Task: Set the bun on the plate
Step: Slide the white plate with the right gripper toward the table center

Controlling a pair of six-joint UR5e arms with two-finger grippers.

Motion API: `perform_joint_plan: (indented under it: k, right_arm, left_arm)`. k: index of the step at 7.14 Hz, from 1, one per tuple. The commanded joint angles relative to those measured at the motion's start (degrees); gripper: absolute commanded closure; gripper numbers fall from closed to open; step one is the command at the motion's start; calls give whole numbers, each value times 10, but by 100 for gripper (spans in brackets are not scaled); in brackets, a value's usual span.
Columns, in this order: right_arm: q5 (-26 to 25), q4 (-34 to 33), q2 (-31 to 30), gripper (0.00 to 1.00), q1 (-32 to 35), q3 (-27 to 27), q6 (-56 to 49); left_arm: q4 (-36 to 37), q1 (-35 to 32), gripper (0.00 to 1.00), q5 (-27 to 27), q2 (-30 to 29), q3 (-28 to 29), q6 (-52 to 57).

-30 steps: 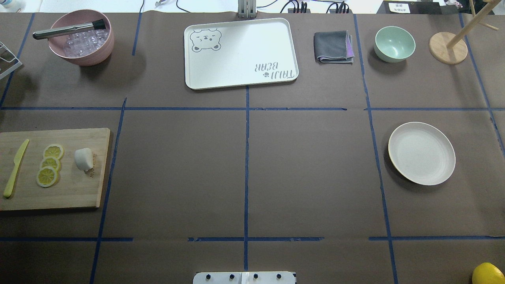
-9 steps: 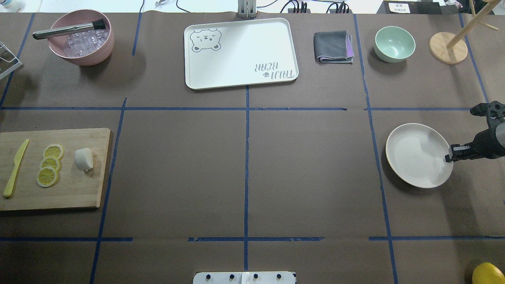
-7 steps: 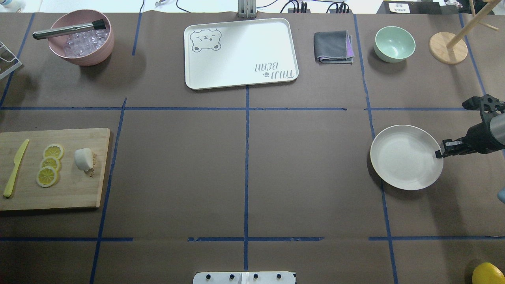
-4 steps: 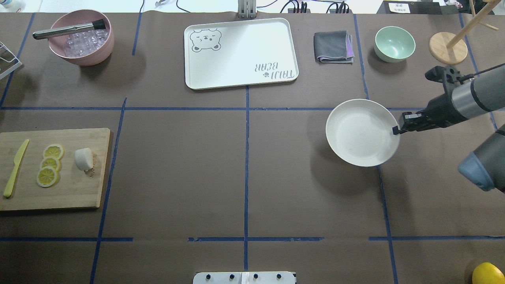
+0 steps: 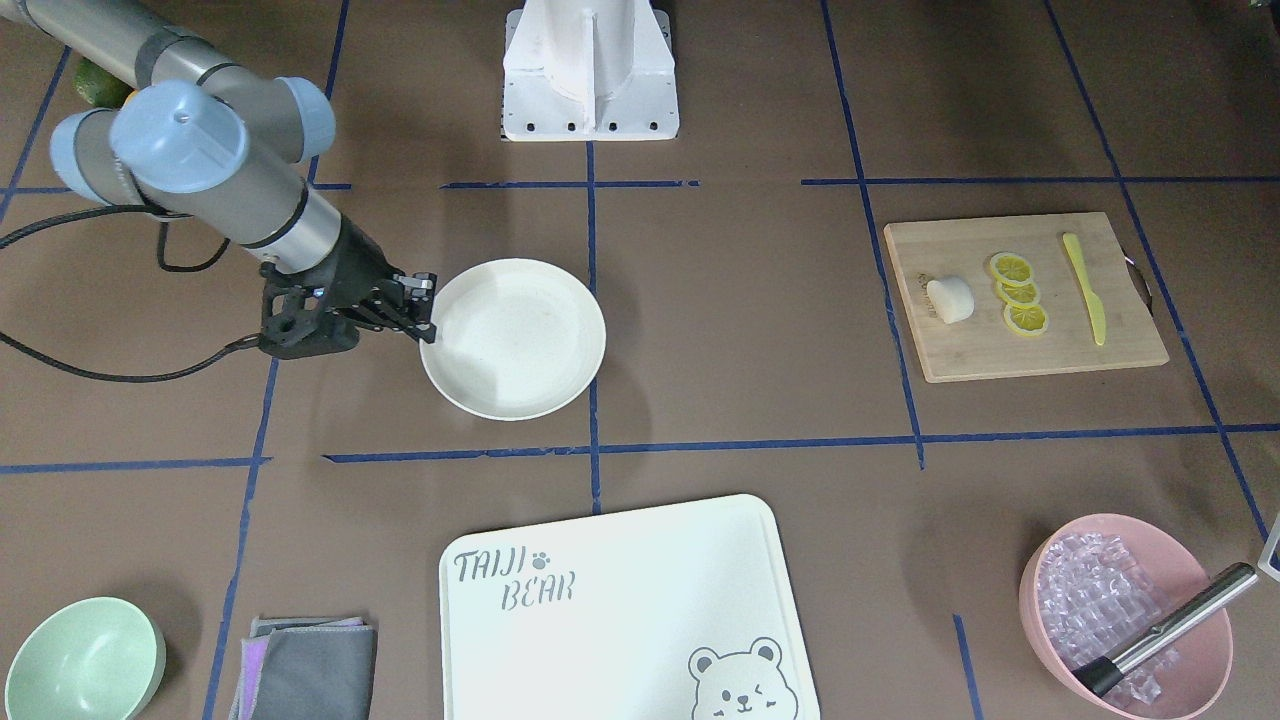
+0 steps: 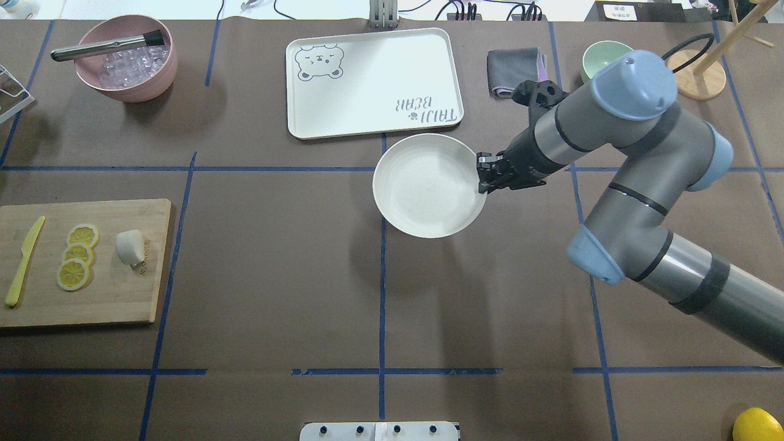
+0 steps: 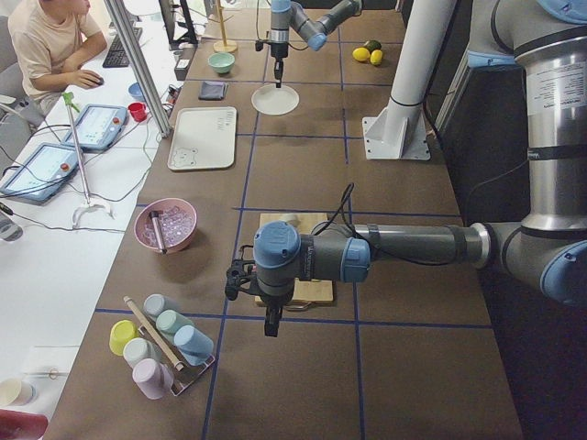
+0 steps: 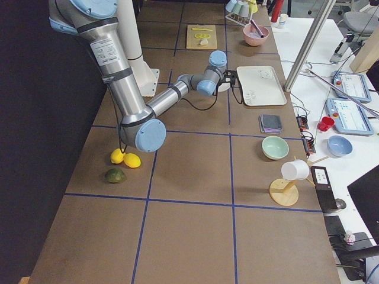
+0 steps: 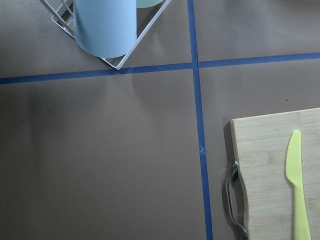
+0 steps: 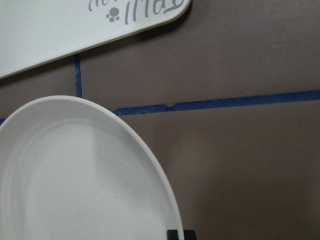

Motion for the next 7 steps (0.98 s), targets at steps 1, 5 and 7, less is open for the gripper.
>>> perform_joint_plan:
  k: [1,5,7]
  right_arm:
    - [-81,-9,37,100,-67,-37,35]
    - [-113,-9,50,95,-114,-51,55]
    - [-117,-11,58,53,-123,-49,74]
  left_arm:
    - [0,0,0,0,-1,0,0]
    - [0,0,0,0,0,0,-1]
    - [0,0,0,0,1,0,0]
